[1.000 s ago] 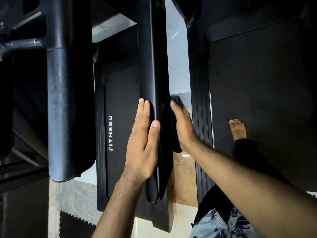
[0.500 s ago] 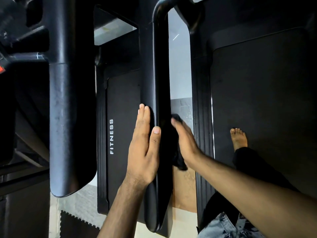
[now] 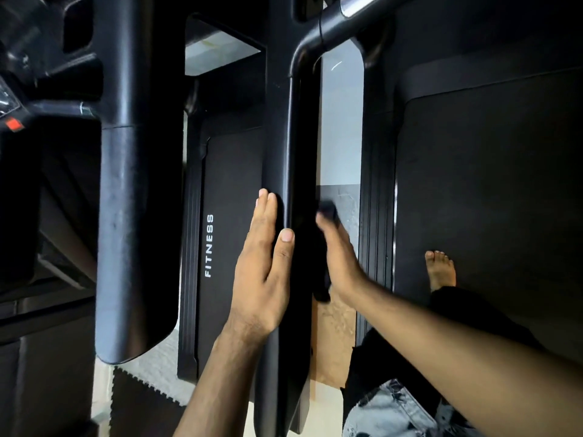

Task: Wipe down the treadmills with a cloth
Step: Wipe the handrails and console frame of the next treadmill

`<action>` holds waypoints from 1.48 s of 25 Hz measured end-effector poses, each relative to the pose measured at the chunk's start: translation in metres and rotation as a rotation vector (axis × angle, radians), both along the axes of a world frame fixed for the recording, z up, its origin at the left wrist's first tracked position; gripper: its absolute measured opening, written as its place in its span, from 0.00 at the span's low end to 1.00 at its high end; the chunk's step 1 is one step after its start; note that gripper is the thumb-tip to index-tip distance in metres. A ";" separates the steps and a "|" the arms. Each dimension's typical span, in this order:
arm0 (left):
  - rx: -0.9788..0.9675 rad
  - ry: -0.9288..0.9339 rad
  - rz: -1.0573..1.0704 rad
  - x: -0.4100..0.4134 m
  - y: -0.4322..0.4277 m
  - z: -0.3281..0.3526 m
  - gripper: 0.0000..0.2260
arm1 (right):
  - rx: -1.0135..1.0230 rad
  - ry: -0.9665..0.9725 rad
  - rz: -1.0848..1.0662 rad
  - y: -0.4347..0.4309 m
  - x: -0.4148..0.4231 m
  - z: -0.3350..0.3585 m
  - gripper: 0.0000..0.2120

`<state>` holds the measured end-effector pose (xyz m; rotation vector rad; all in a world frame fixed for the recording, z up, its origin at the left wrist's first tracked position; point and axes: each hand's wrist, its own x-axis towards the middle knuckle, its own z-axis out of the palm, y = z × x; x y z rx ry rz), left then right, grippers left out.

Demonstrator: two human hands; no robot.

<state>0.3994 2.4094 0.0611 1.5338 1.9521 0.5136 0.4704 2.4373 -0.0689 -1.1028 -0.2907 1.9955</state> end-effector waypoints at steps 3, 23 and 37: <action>-0.008 0.003 -0.003 0.002 0.008 0.004 0.24 | -0.031 0.046 -0.020 0.026 0.007 -0.001 0.23; -0.021 -0.045 -0.088 -0.012 0.092 0.001 0.25 | -0.048 -0.013 -0.047 0.132 0.001 -0.004 0.18; -0.091 -0.194 -0.047 -0.028 0.129 0.005 0.24 | 0.121 -0.754 0.330 0.167 0.042 0.076 0.14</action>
